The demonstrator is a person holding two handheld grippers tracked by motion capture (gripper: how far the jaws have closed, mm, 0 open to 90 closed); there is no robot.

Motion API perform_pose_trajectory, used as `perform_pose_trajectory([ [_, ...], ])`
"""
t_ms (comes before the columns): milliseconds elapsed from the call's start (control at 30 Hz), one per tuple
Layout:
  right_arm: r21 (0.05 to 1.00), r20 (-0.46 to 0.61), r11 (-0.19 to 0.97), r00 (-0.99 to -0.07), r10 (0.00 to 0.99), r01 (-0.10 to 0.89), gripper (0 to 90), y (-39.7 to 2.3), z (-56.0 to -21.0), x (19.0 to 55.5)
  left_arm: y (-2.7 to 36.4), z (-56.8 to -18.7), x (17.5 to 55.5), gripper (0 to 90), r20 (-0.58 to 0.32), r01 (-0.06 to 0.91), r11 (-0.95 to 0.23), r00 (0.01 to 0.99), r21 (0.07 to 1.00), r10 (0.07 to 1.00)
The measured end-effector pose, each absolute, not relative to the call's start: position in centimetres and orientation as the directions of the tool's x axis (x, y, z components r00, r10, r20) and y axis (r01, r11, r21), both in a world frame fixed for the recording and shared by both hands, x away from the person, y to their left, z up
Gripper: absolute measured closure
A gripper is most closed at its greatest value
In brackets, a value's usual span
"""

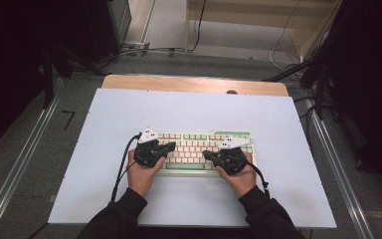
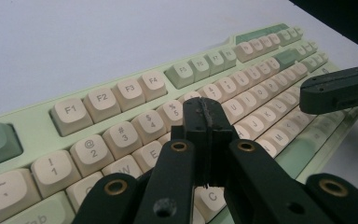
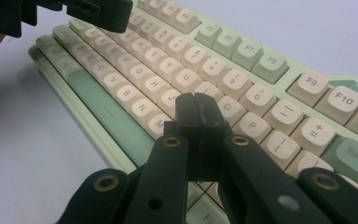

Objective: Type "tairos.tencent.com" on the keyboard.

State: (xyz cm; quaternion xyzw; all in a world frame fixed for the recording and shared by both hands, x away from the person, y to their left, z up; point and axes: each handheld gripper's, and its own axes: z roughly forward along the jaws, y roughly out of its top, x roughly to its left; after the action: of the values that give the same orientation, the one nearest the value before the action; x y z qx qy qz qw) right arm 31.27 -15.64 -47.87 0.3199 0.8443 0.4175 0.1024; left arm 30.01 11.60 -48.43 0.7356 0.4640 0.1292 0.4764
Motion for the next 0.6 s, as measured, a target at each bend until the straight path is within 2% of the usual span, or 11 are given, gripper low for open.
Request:
perform_pose_trajectory([
  [600,0.763,0.092,0.449,-0.765,0.637,0.465,88.3,-16.34,-48.12,31.18,12.09,-48.45,29.62,90.0,-0.248,0.556,-0.117,0.537,0.823,0.806],
])
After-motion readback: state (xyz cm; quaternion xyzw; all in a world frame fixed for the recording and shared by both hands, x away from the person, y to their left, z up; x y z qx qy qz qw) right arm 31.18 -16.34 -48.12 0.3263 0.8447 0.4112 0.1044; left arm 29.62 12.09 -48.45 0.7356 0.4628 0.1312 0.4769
